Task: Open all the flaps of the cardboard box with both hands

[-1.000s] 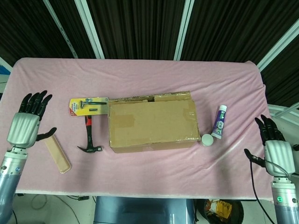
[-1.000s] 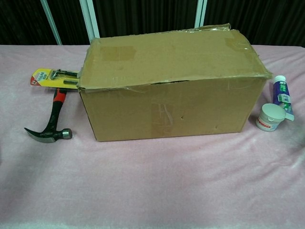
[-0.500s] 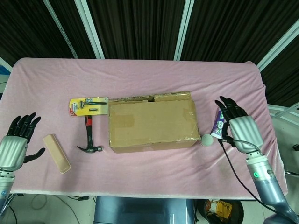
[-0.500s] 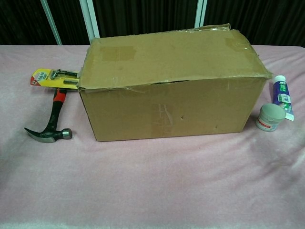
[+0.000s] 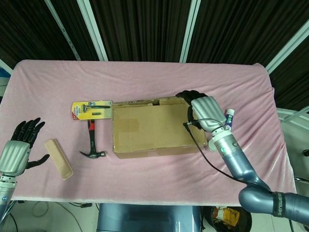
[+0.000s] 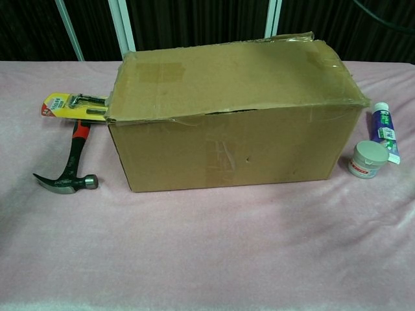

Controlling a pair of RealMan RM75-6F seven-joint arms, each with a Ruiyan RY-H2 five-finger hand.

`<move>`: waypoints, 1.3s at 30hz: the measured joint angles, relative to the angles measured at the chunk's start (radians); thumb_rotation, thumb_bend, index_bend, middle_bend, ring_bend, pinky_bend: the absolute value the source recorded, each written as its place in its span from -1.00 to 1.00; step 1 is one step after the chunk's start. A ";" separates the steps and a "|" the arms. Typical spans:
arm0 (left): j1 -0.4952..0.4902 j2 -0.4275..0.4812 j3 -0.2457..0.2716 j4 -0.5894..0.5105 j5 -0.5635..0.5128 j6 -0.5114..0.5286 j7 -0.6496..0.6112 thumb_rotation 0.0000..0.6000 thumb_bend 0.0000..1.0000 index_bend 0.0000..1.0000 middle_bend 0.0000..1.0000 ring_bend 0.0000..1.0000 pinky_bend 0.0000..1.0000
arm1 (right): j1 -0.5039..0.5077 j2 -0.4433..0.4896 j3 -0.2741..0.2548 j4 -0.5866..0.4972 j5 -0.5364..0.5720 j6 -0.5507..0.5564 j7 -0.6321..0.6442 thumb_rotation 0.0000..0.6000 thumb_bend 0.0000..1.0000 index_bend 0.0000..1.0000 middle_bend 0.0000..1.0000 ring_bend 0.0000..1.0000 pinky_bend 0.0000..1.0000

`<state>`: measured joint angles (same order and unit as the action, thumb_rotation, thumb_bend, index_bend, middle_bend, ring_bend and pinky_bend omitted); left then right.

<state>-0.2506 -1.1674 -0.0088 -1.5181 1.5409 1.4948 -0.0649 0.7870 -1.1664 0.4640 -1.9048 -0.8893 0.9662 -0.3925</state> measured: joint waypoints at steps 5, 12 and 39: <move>-0.001 0.004 -0.006 0.001 -0.004 -0.014 -0.015 1.00 -0.72 -1.00 -1.00 -1.00 -1.00 | 0.105 -0.079 0.015 0.074 0.131 -0.012 -0.049 1.00 0.87 -0.51 -0.45 -0.50 -0.30; 0.000 0.008 -0.012 -0.001 -0.006 -0.025 -0.027 1.00 -0.72 -1.00 -1.00 -1.00 -1.00 | 0.206 -0.164 0.010 0.173 0.249 -0.029 -0.087 1.00 0.87 -0.42 -0.37 -0.45 -0.30; 0.003 0.020 -0.030 -0.013 -0.020 -0.061 -0.049 1.00 -0.72 -1.00 -1.00 -1.00 -1.00 | 0.281 -0.259 -0.083 0.310 0.346 -0.049 -0.057 1.00 0.88 -0.30 -0.21 -0.30 -0.24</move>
<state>-0.2475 -1.1478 -0.0387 -1.5316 1.5208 1.4333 -0.1139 1.0675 -1.4252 0.3808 -1.5947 -0.5437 0.9176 -0.4495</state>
